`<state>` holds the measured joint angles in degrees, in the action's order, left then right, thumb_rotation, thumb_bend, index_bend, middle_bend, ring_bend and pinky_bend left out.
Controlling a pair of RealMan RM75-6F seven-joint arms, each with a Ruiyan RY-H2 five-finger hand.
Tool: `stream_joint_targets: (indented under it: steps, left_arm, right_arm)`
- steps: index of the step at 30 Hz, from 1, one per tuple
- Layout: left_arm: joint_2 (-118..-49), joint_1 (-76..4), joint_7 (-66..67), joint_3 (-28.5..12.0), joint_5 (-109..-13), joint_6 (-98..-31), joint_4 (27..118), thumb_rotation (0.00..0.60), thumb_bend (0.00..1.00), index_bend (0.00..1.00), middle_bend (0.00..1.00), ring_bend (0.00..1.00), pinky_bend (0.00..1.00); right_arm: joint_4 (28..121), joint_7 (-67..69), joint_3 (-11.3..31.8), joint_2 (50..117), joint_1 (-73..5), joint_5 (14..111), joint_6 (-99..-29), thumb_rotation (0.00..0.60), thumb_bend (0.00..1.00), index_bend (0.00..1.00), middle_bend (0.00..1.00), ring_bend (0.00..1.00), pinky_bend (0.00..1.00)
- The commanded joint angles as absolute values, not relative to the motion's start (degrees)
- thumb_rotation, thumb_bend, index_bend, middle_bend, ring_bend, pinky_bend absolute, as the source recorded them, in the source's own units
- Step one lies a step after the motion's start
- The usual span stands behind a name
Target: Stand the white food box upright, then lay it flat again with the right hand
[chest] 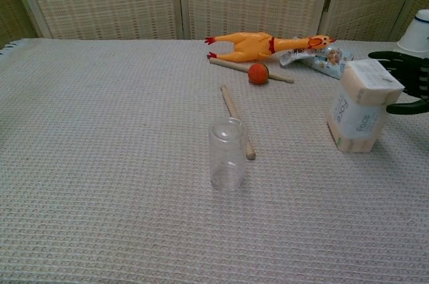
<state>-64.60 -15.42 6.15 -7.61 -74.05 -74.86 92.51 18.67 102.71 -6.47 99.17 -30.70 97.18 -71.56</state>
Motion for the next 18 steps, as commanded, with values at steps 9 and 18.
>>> stream_joint_targets:
  steps: [9, 18]
  left_arm:
    - [-64.35, -15.34, 6.29, -7.55, -74.37, -75.16, 93.18, 0.600, 0.63, 0.19, 0.00, 0.00, 0.16]
    - [-64.02, -15.22, 5.81, -7.29, -75.50, -75.63, 93.98, 0.600, 0.63, 0.19, 0.00, 0.00, 0.16]
  right_arm:
    - [51.38, 64.06, -1.47, 79.92, -25.86, 92.72, -82.96, 0.600, 0.05, 0.00, 0.00, 0.00, 0.00]
    - [103.57, 5.59, 0.90, 54.85, -30.96, 77.34, -63.77, 0.600, 0.05, 0.00, 0.00, 0.00, 0.00]
